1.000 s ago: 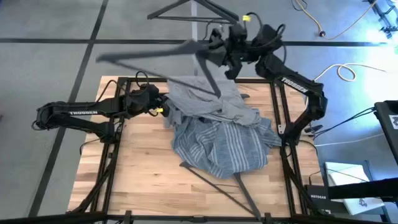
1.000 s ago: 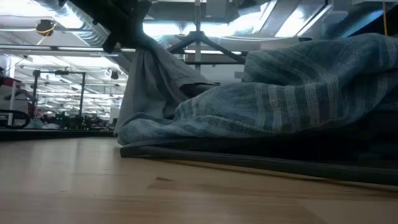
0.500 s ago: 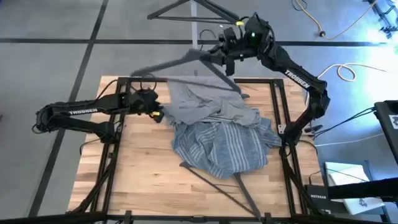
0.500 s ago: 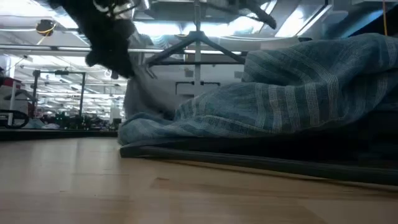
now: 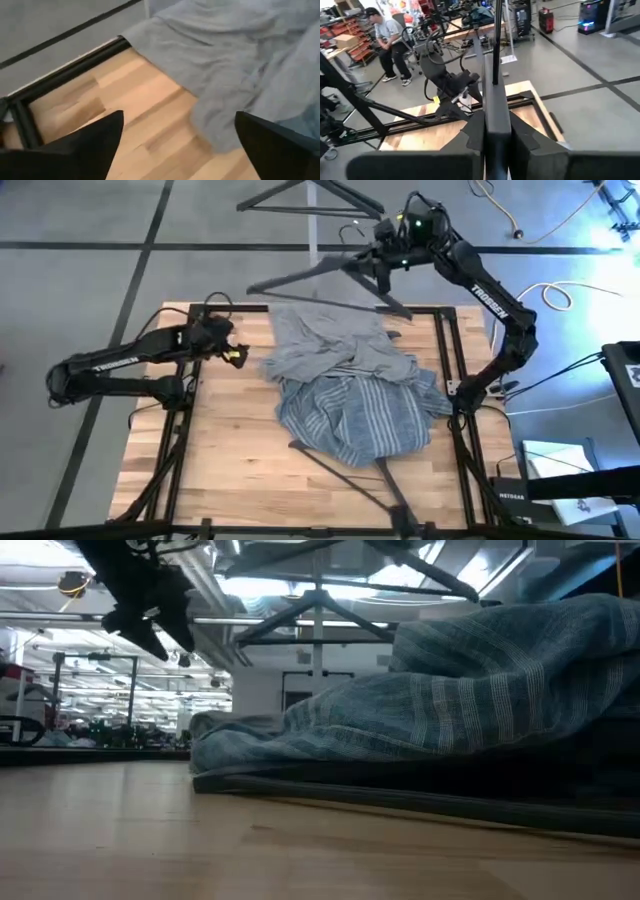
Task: Unhang clothes
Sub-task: Hang the hanger
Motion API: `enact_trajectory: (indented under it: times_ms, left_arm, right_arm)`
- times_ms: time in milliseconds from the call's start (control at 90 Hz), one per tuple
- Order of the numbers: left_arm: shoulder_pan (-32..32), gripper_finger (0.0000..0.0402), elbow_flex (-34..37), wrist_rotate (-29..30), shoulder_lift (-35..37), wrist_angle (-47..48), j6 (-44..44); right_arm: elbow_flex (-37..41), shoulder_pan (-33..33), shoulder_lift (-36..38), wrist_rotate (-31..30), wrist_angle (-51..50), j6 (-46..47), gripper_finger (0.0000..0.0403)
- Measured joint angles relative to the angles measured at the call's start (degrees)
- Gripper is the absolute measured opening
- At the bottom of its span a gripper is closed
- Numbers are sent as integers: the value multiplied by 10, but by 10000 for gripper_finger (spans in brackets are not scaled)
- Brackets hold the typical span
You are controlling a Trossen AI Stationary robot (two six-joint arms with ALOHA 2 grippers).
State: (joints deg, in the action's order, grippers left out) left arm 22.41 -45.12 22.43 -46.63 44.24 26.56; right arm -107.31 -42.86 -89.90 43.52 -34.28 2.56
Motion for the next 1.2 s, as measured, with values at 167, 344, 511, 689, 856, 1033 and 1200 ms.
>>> enact_trajectory:
  times_ms: [167,344,511,689,856,1033,1200]
  left_arm:
    - [11,369,0,-162,24,-140,-42]
    - [12,370,0,-289,24,-279,-86]
    - [17,370,0,-304,9,-383,-94]
    - [12,364,0,-330,-41,-434,-83]
    - [-20,363,0,-348,-94,-498,-71]
    - [-48,363,0,-355,-118,-544,-82]
    - [-49,339,0,-349,-132,-561,-87]
  right_arm:
    - [0,-27,22,53,-62,-36,26]
    - [0,-25,46,62,-168,-125,26]
    - [0,-1,66,53,-219,-159,26]
    - [0,44,72,35,-210,-161,26]
    - [0,92,72,-21,-202,-161,26]
    - [0,107,72,-26,-194,-150,26]
    - [0,110,72,-28,-190,-144,26]
